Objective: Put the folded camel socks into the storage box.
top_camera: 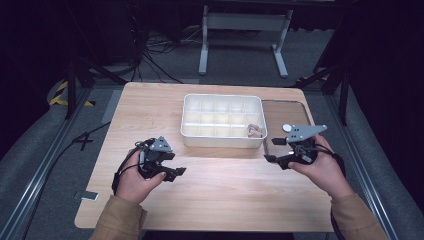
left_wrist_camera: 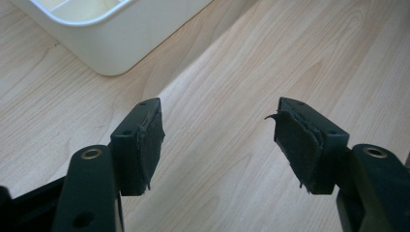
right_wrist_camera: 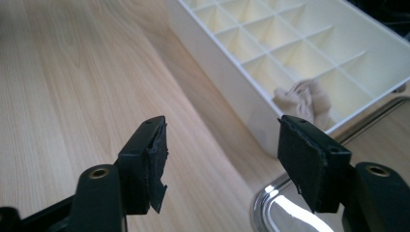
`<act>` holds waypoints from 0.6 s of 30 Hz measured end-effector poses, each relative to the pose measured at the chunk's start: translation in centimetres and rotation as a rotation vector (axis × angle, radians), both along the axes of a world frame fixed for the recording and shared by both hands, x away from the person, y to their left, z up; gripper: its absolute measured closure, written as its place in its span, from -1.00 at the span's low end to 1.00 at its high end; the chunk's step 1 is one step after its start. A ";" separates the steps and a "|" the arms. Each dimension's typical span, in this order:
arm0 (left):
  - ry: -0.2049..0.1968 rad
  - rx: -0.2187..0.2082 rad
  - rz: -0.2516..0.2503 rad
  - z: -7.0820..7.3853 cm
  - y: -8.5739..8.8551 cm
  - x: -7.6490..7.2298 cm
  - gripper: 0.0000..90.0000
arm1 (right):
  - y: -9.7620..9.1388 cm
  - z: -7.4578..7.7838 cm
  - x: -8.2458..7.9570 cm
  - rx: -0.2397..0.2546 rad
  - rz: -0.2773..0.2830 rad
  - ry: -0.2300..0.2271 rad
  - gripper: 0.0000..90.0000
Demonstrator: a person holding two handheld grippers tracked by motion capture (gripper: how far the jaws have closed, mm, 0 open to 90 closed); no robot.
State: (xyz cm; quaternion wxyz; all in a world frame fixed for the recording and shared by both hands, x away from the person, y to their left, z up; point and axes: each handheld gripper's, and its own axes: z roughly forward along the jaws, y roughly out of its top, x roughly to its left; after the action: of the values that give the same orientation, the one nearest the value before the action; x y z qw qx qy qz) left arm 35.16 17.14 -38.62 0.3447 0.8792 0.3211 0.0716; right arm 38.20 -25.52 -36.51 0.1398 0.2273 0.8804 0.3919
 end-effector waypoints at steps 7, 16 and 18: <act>0.009 0.012 0.009 -0.3 0.2 -0.1 -0.21 | 0.4 -2.4 -2.3 -0.024 -0.036 0.038 -0.23; 0.014 0.021 0.017 -0.6 0.3 -0.1 -0.21 | 1.3 -5.6 -2.8 -0.033 -0.019 0.099 -0.24; 0.012 0.024 0.015 -0.7 0.4 -0.1 -0.22 | 1.4 -5.9 -2.8 -0.031 -0.013 0.095 -0.24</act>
State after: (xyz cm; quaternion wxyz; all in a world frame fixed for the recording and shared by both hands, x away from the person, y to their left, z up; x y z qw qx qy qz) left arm 35.06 17.52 -39.31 0.3315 0.8812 0.3291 0.0729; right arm 35.39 -24.12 -42.41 0.1039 0.2491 0.8905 0.3663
